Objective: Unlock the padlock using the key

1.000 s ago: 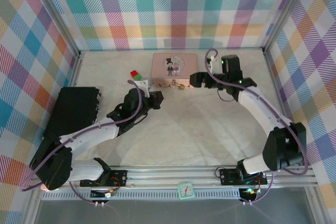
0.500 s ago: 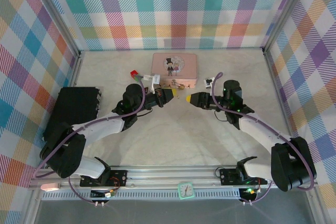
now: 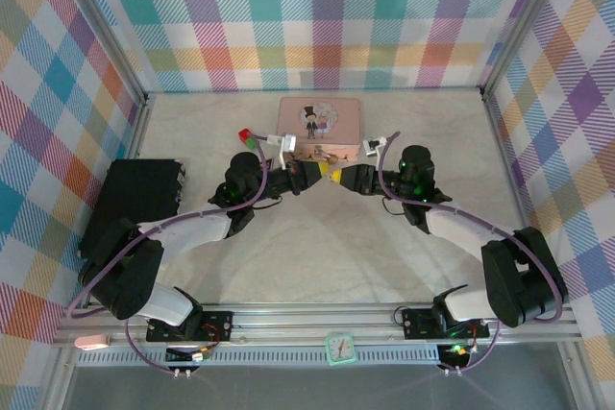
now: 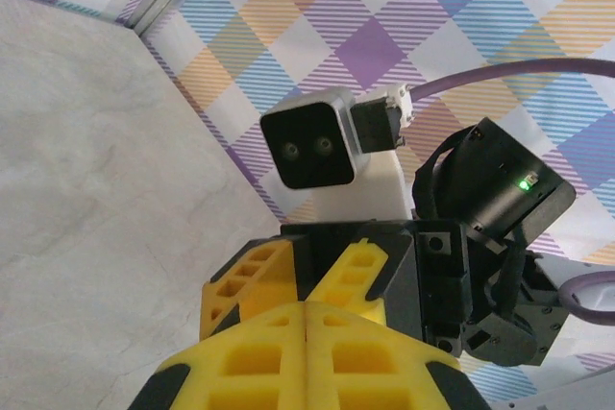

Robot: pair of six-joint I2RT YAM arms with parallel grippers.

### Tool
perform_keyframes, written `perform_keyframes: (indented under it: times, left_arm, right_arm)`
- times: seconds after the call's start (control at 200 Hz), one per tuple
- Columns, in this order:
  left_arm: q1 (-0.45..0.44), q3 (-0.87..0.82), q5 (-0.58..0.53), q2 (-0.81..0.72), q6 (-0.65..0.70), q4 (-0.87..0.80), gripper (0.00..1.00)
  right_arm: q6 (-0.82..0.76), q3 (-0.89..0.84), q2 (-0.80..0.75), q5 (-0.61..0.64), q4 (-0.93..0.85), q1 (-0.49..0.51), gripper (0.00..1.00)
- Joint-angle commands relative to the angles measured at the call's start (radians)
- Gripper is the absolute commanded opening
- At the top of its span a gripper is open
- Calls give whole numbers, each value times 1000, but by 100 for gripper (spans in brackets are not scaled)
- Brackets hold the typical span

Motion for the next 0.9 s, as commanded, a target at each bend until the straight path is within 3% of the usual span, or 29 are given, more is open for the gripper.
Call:
perform_keyframes:
  times: [0.0,0.31,0.705,0.895]
  left_arm:
    - [-7,24,19,3,3,38,0]
    - [-7,14,-7,-31,35,-19,0]
    - [-19,14,-7,-41,31,-19,0]
    - [-23,7,-16,-57,28,-19,0]
  right_arm:
    - [32,24,0,-35,93,19,31]
    - [-61,21,-119,43,-91,19,29]
    - [-14,32,-56,16,-7,55,28]
    - [-8,35,-49,14,28,55,22]
